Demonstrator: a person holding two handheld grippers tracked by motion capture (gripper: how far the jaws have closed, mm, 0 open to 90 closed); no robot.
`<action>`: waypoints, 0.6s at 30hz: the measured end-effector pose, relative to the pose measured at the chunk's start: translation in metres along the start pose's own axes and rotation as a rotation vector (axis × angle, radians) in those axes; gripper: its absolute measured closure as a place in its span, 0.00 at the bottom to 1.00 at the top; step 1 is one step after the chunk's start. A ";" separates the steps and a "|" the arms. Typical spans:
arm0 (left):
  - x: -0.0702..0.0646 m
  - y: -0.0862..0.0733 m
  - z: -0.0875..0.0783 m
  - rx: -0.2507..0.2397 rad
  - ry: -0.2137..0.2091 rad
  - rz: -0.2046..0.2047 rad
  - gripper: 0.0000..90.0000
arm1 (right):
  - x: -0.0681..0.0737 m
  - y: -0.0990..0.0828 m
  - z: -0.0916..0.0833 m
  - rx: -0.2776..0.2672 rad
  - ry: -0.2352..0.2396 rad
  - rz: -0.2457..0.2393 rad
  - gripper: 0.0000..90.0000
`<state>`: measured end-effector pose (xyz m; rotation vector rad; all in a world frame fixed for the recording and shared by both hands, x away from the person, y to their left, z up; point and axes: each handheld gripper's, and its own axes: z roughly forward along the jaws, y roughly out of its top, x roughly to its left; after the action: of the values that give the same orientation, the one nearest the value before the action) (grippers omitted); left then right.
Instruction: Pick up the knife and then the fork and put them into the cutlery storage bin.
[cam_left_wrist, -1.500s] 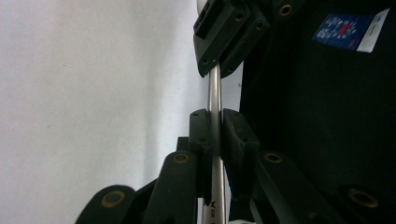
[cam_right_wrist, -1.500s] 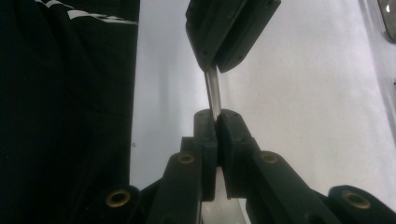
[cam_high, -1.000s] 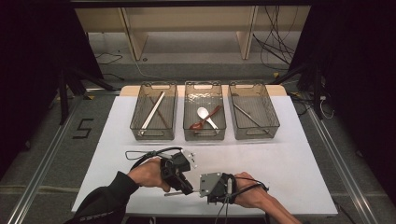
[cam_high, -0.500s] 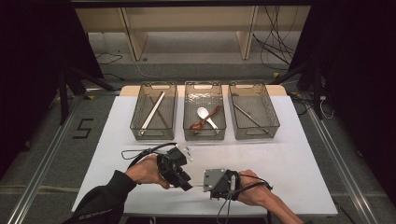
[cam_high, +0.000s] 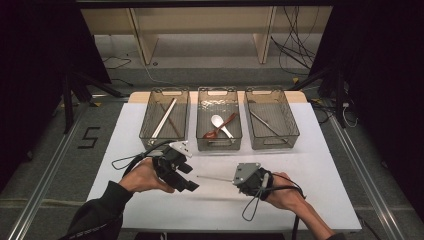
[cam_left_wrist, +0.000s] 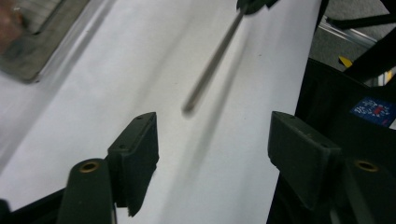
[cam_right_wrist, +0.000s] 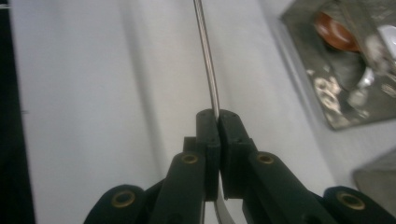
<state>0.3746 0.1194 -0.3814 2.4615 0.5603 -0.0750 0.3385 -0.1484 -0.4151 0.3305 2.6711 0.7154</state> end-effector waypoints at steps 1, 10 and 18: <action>0.000 -0.002 0.000 0.001 0.011 -0.007 0.34 | -0.005 -0.003 -0.002 0.002 -0.013 0.021 0.99; 0.001 -0.018 -0.004 -0.012 0.097 -0.050 0.24 | -0.047 -0.025 -0.019 0.015 -0.112 0.170 0.99; 0.004 -0.033 -0.006 -0.043 0.141 -0.105 0.21 | -0.087 -0.029 -0.034 -0.008 -0.219 0.279 0.99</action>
<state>0.3644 0.1481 -0.3953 2.4073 0.7451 0.0686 0.3998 -0.2149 -0.3784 0.7458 2.4387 0.7234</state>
